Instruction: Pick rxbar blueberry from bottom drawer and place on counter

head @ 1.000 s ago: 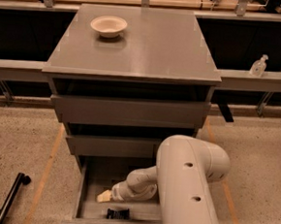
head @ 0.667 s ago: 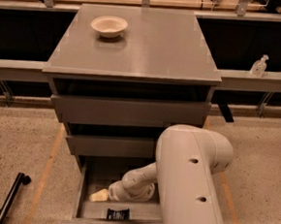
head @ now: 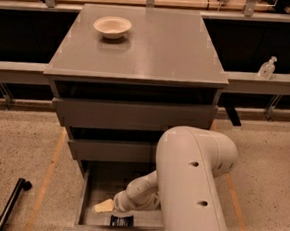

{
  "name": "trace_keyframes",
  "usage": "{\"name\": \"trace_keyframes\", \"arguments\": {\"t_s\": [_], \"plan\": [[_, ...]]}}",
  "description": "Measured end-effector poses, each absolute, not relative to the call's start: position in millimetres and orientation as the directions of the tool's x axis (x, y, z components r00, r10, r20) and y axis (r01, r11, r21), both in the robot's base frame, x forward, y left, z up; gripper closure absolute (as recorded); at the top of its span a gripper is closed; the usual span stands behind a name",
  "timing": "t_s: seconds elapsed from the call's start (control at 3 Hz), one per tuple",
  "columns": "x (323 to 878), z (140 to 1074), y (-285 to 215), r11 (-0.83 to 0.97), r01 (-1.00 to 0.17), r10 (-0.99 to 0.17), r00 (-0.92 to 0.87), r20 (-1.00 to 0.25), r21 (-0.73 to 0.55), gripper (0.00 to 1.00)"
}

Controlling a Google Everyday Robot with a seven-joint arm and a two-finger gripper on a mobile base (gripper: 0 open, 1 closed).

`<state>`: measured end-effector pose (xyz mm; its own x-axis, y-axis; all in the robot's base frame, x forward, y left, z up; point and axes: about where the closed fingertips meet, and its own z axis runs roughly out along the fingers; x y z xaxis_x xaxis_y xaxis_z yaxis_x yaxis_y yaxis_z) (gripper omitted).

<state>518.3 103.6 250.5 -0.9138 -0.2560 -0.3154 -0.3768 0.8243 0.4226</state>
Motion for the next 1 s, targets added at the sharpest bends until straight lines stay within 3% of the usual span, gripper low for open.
{"name": "trace_keyframes", "arguments": {"t_s": [1.0], "plan": [[534.7, 242.0, 98.6, 0.882, -0.255, -0.22, -0.966, -0.132, 0.396, 0.0]]}}
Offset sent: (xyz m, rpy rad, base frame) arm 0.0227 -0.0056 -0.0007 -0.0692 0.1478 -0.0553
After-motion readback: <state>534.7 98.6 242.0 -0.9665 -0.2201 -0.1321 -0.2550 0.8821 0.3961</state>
